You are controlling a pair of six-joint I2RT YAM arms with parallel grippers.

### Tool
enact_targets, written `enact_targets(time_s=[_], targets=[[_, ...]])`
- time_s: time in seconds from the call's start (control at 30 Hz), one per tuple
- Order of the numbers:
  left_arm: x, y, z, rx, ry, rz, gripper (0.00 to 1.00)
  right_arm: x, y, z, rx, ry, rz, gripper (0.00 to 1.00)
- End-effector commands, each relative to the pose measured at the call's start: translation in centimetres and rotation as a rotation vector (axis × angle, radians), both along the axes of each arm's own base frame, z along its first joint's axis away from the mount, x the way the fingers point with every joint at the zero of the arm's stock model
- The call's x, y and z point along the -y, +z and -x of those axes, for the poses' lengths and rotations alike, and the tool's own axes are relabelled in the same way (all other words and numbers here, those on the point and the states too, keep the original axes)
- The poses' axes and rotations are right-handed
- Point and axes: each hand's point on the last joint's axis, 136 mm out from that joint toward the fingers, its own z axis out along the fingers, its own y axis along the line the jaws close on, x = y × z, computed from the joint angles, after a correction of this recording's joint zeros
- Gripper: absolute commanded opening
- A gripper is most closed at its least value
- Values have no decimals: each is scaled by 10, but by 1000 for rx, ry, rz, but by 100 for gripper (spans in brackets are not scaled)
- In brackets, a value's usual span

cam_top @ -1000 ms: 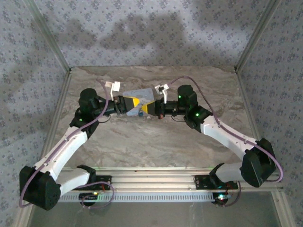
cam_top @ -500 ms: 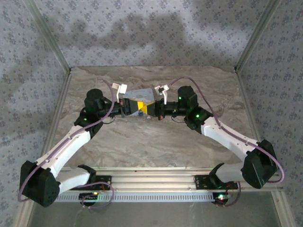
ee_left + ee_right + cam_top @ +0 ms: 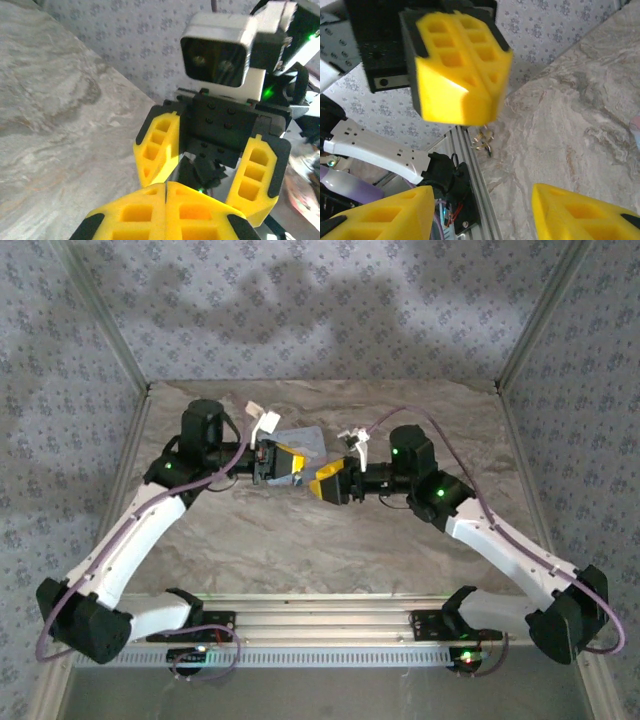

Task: Unlock the padlock with the key

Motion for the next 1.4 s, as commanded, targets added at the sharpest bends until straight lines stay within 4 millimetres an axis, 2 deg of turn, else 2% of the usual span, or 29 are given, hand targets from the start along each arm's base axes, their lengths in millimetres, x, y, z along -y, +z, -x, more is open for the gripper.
enact_targets(time_s=[0.0, 0.13, 0.27, 0.47, 0.63, 0.8, 1.03, 1.1, 1.27, 1.37], targets=[[1, -5, 20, -50, -136, -25, 0, -2, 8, 9, 36, 61, 9, 52], [3, -2, 21, -52, -169, -23, 0, -12, 4, 13, 34, 105, 31, 44], [3, -1, 23, -61, -195, -19, 0, -16, -1, 9, 33, 106, 50, 31], [4, -5, 26, -81, -217, -19, 0, -19, 3, 4, 51, 98, 38, 29], [5, -6, 25, -84, -221, -17, 0, -22, 2, 2, 35, 108, 23, 22], [6, -6, 22, -84, -220, -15, 0, -27, -1, 4, -5, 138, 7, 0], [4, -1, 11, -54, -157, -4, 0, -28, 0, 2, -18, 125, -45, 0], [1, 3, 5, -48, -118, 15, 17, -26, 0, -3, -18, 101, -66, 0], [-11, 15, -9, -50, -7, 94, 43, -22, 3, -11, -17, 57, -116, 0], [-19, 15, -13, -47, 53, 112, 48, -21, 4, -14, -16, 43, -126, 0]])
